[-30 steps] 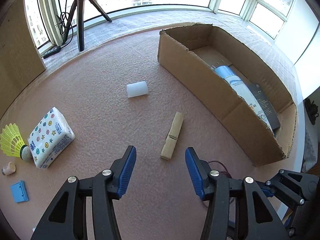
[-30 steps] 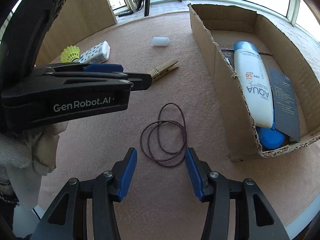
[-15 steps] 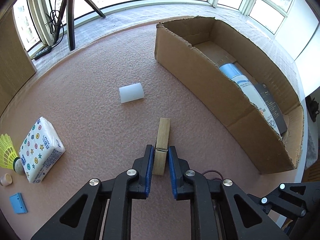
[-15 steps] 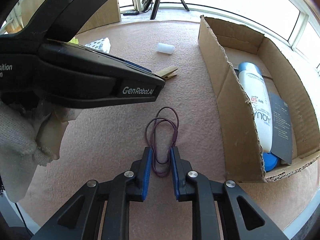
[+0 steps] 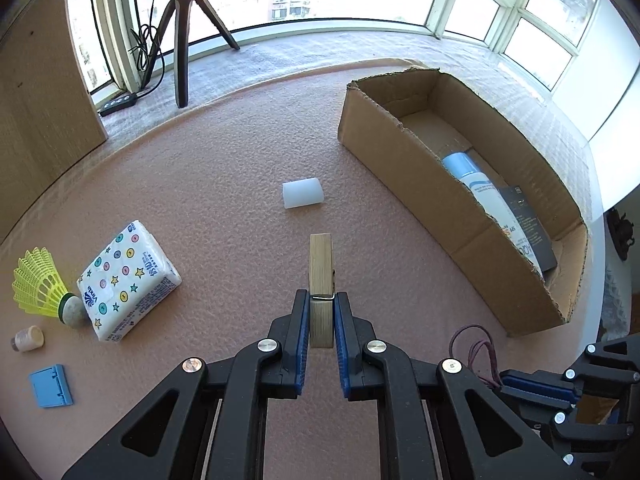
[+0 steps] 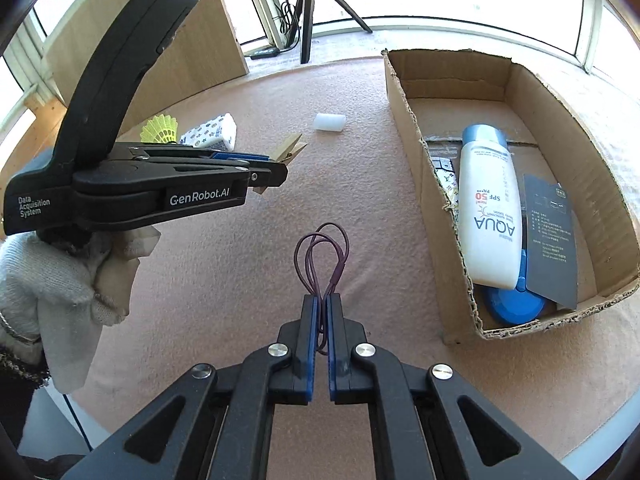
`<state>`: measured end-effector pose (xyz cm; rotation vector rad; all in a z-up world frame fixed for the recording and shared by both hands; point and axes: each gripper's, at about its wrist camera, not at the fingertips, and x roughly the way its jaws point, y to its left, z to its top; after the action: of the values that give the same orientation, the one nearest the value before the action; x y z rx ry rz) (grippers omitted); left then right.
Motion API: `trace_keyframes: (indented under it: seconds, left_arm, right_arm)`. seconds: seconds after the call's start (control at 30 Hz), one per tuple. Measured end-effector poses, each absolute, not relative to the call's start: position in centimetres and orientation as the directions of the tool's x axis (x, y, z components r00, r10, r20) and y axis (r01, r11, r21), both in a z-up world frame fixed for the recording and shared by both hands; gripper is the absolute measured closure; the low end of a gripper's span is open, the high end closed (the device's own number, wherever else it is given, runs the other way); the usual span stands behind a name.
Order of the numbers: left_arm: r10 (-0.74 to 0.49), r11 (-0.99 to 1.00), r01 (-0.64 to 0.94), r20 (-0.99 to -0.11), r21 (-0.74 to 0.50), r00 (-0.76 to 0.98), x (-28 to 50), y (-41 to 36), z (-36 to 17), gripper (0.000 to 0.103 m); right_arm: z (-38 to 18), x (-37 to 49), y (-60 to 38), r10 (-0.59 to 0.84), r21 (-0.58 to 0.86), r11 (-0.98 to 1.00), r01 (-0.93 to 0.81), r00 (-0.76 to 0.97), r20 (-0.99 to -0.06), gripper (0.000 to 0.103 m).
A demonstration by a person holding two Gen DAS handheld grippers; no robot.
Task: Organize objects
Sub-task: 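Carry the rubber band and clothespin into the box and open both tools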
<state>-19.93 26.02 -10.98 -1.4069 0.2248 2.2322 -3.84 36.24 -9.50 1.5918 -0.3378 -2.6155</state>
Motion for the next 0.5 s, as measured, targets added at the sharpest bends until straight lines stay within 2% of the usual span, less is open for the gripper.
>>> trace_keyframes:
  seconds: [0.23,0.5]
  left_arm:
    - [0.353,-0.861,-0.492,-0.848,-0.129,-0.395,-19.2,26.3,-7.8,0.091]
    - [0.371,-0.847,-0.520,-0.827,-0.113,-0.423,-20.4,30.2,-6.0,0.091]
  right_arm:
    - [-4.2,-1.8,38.4,-0.172,0.242,-0.969,-0.051,-0.563,-0.809,0.099]
    - [-1.2,-3.1,42.5,-0.082,0.184,-0.977,-0.104,-0.615,-0.784,0.099]
